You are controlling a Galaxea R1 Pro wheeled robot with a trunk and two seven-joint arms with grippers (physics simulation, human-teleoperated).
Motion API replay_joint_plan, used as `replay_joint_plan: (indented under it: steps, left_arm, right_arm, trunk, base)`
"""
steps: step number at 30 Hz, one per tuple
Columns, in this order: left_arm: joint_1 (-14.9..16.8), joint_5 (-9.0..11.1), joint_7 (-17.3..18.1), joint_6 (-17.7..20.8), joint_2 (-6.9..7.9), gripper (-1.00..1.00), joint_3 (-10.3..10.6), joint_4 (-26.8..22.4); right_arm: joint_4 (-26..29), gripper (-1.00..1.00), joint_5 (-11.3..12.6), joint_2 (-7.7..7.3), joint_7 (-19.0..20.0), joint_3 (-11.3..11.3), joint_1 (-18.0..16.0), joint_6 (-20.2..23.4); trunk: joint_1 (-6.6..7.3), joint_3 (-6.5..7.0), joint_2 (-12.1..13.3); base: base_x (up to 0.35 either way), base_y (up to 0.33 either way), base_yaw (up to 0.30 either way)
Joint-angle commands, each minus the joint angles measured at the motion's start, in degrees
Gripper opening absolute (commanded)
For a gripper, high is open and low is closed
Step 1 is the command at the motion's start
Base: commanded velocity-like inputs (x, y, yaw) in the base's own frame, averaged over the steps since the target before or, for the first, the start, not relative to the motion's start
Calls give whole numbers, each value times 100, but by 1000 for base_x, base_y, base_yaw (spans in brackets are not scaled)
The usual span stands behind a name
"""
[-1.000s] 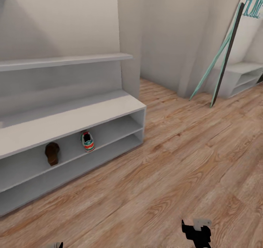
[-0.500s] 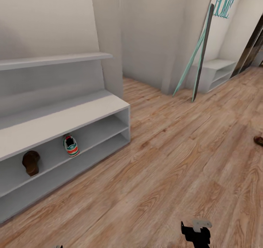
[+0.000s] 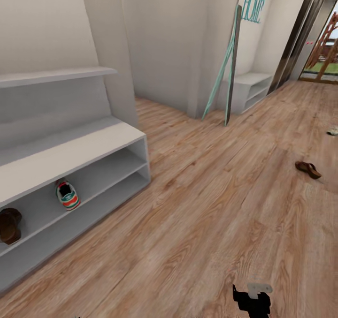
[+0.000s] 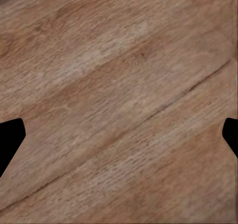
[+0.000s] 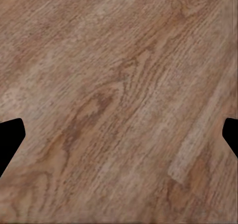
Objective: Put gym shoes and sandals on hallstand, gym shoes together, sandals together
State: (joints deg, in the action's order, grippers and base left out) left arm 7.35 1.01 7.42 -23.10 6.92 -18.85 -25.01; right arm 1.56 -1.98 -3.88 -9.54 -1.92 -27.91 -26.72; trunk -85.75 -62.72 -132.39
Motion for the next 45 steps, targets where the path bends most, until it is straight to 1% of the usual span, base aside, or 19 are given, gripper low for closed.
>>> replay_joint_plan:
  steps: [1,15,22,37,45]
  left_arm:
    - [3,11,58,-10,-2,100,-40,4]
    - [3,13,66,-9,-5,100,-39,5]
    - [3,13,67,-10,-5,100,-39,5]
    - [3,9,67,-11,-5,100,-39,5]
    - [3,13,67,-11,-1,100,-39,5]
  right_arm:
    - [-7,100,-21,1,-12,-18,-5,-17]
    - [-7,100,-21,1,-13,-18,-4,-17]
    - [-7,100,-21,1,-13,-18,-4,-17]
    - [-7,100,-21,1,-15,-18,-4,-17]
    - [-7,100,-21,1,-12,-18,-4,-17]
  trunk:
    - [1,-7,-2]
    - [1,-44,-2]
    - [1,-63,-2]
    - [1,-103,-2]
    - [1,-124,-2]
  base:
    - [0,0,-277]
    - [5,0,-277]
    - [116,0,-277]
    - [310,-1,-277]
    - [338,-67,-277]
